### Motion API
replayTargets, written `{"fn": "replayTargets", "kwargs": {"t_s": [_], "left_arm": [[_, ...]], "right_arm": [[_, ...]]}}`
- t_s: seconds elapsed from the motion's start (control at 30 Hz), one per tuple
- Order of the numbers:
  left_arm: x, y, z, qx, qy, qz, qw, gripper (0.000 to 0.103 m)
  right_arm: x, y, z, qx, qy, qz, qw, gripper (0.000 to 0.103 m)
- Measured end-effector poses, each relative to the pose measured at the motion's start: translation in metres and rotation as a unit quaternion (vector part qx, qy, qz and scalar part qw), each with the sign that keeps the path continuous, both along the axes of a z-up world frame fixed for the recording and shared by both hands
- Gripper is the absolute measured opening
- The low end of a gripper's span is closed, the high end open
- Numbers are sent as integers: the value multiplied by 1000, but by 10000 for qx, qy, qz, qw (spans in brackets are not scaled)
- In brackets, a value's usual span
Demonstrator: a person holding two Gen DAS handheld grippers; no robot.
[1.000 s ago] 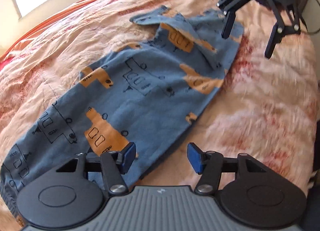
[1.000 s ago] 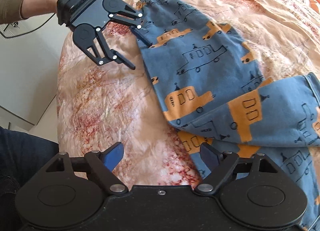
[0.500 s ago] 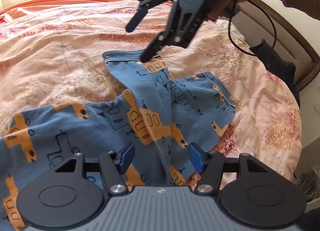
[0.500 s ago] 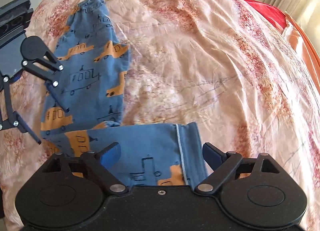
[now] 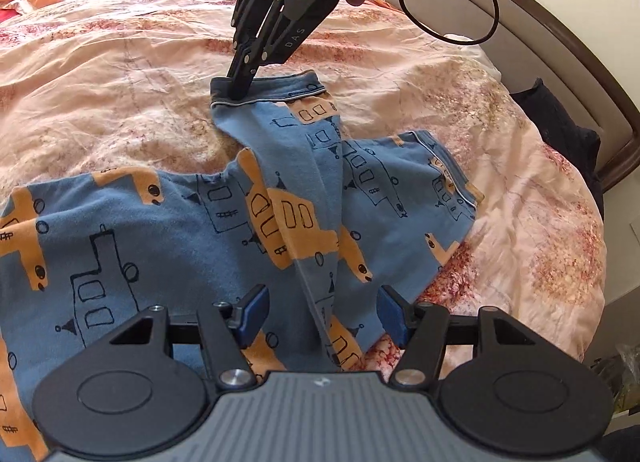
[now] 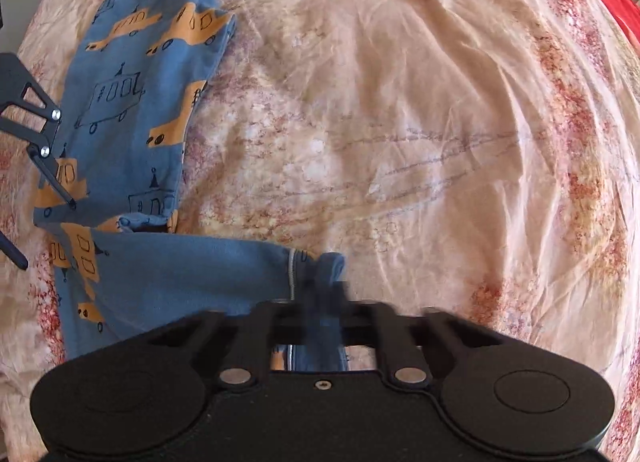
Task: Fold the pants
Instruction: 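Grasp the leg cuffs with the right tool and lift them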
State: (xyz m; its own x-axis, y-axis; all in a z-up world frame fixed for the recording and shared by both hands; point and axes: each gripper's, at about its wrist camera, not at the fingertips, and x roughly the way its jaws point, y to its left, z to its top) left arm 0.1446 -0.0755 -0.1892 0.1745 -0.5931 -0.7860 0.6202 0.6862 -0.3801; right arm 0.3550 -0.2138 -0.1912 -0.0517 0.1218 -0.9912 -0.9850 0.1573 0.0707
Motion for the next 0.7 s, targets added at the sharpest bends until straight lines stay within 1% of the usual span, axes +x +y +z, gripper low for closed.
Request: {"fn": "replayTargets", "kwargs": {"t_s": [0.07, 0.17, 0.27, 0.33, 0.4, 0.47, 0.5, 0.53, 0.57, 0.6, 0.63, 0.67, 0.7], "left_arm": [[1, 1, 4, -26, -79, 69, 9999, 65], [9, 0, 14, -185, -172, 260, 9993, 65], [26, -7, 30, -385, -455, 454, 9972, 65], [40, -17, 40, -430, -674, 511, 9955, 66], [55, -36, 46, -356, -851, 399, 9949, 66], [67, -61, 46, -206, -884, 112, 9958, 66], [71, -75, 44, -178, -873, -91, 9960, 62], [73, -87, 43, -152, -853, -280, 9958, 50], [75, -98, 42, -117, -834, -422, 9956, 43], [75, -110, 40, -97, -796, -566, 9952, 26], [74, -119, 39, -122, -766, -676, 9947, 7], [73, -126, 39, -134, -766, -731, 9943, 2], [69, -132, 39, -164, -770, -774, 9939, 1]], "right_arm": [[-3, -4, 7, 129, -73, 25, 9999, 4], [-15, -22, 36, 547, -420, -116, 9975, 4], [-39, -48, 67, 868, -854, -283, 9922, 5], [-60, -69, 86, 1020, -1108, -421, 9877, 5], [-81, -88, 101, 1118, -1303, -567, 9835, 5], [-101, -105, 111, 1173, -1457, -692, 9799, 5], [-110, -113, 115, 1208, -1490, -757, 9785, 5], [-118, -119, 118, 1226, -1512, -819, 9774, 5], [-124, -124, 119, 1239, -1525, -873, 9766, 5], [-131, -130, 120, 1264, -1532, -937, 9756, 5], [-136, -135, 121, 1291, -1537, -990, 9746, 5], [-140, -140, 121, 1329, -1533, -1062, 9734, 5], [-145, -145, 120, 1379, -1525, -1161, 9717, 5]]}}
